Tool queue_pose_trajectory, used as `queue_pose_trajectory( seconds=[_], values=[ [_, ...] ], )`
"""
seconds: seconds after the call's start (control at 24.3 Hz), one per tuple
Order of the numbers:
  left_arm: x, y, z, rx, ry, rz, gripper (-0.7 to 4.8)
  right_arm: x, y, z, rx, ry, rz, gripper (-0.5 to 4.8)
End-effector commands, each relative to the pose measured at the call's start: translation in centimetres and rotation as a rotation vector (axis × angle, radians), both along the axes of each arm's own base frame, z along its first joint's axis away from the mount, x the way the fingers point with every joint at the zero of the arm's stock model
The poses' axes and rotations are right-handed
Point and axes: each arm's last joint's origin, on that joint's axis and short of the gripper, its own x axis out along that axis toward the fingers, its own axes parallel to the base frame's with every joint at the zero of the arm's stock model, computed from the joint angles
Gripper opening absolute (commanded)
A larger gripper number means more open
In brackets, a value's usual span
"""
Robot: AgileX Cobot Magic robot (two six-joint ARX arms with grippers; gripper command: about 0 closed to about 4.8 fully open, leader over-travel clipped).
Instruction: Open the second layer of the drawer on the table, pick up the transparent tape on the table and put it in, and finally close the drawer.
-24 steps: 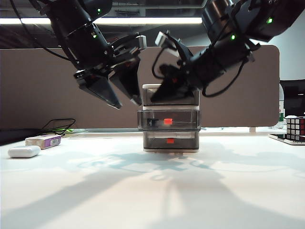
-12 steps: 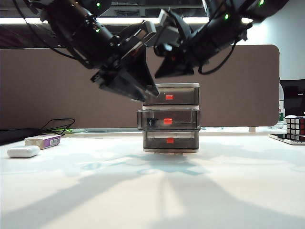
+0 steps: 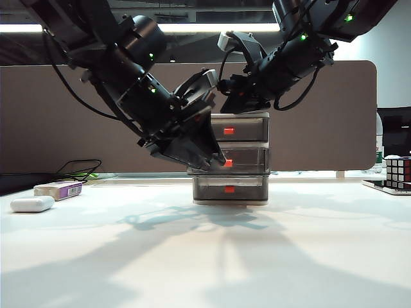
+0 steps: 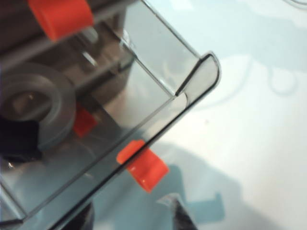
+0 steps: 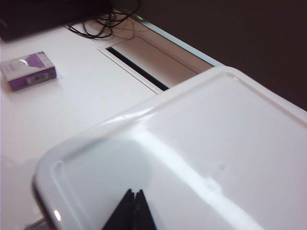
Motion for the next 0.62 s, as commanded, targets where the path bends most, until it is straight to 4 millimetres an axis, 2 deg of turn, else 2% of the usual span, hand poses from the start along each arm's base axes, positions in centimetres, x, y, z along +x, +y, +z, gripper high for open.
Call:
queue_pose_trajectory(
  seconds=[0.04, 0.16, 0.25, 0.49, 0.62],
  values=[
    [0.0, -0.3, -1.4, 0.064, 0.013, 0.030, 2.05, -0.2, 0.2, -0.1, 0.018, 0.043, 0.009, -0.03],
    [0.2, -0.5, -1.2, 0.073, -0.044, 0.065, 2.04, -0.3, 0.2, -0.2, 0.008, 0.054, 0.011, -0.03],
    [0.6, -0.6, -0.9, 0.062, -0.092, 0.085, 1.72, -0.3, 0.1, -0.4, -0.023, 0.054, -0.003, -0.04],
    [1.6, -1.1, 0.1, -0.005, -0.250, 0.122, 1.73, -0.3, 0.1, -0.6, -0.049, 0.058, -0.005, -0.03],
    [2.0, -1.2, -0.1, -0.007, -0.301, 0.151, 1.69, -0.4, 0.1, -0.6, -0.049, 0.059, -0.004, -0.04]
  ],
)
